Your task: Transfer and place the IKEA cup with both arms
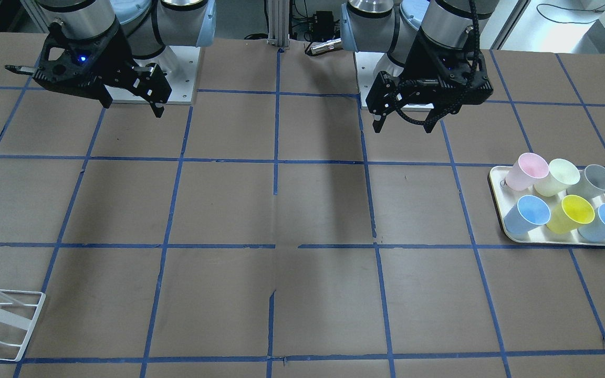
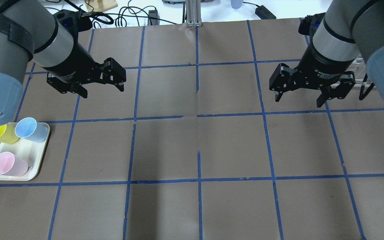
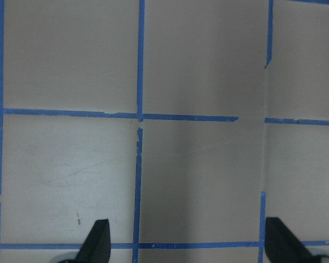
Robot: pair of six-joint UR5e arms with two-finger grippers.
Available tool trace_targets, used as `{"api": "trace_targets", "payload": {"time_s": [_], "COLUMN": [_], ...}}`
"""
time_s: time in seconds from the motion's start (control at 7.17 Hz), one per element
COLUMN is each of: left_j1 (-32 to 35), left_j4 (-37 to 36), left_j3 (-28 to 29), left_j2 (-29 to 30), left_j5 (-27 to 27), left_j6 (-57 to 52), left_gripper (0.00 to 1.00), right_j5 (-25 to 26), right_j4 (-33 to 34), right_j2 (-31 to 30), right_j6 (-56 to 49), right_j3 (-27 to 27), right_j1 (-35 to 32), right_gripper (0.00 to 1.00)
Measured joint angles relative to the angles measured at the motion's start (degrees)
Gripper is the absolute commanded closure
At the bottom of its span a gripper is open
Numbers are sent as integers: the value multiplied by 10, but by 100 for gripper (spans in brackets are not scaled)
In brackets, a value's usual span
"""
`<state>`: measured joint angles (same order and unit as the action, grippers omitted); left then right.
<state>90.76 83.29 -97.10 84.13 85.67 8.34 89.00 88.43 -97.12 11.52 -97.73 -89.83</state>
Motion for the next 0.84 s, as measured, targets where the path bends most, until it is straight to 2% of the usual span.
{"api": "trace_targets", "payload": {"time_s": [0.28,0.42,0.84], "left_j1": [2,3,4], "left_j4": [75,89,81], "left_j3": [52,56,48], "left_j2": [22,22,14], "left_j5": [4,5,8], "left_j6": [16,12,3], "left_gripper": [0,0,0], "right_j5": [1,1,-2], "right_j4": [0,-1,-2], "right_j2": [0,0,-5], "right_j6": [0,0,0], "right_j3": [0,0,2], "right_j1": [0,0,1], "right_gripper": [0,0,0]}}
